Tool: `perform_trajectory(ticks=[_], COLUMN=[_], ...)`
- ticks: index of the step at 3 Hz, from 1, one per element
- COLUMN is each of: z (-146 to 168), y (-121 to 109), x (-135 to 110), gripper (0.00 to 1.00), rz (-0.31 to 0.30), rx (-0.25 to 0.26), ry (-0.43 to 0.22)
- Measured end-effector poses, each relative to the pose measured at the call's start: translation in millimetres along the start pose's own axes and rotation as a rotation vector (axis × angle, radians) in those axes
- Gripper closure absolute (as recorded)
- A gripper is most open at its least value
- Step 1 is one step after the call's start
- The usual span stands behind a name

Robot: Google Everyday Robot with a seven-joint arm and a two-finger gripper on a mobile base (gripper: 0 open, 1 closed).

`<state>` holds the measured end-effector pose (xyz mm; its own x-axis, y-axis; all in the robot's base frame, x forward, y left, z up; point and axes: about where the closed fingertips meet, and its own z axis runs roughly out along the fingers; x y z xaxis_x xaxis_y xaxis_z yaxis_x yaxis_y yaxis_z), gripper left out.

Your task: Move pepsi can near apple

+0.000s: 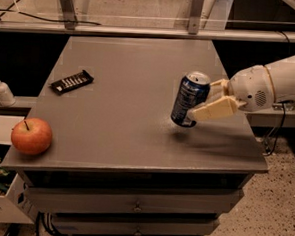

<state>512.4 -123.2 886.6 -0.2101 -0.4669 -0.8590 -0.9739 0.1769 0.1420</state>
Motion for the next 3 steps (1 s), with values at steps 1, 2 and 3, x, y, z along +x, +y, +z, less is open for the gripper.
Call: perform_trajectory(ticks=[1,2,3], z=[26,76,121], y=[9,29,46], x=[-18,-30,-32], gripper=[1.00,1.00,1.00], rz=[-0.053,-0.106,-0.138], rx=[0.004,-0.020,-0.041], ry=[-0.019,0.006,0.044])
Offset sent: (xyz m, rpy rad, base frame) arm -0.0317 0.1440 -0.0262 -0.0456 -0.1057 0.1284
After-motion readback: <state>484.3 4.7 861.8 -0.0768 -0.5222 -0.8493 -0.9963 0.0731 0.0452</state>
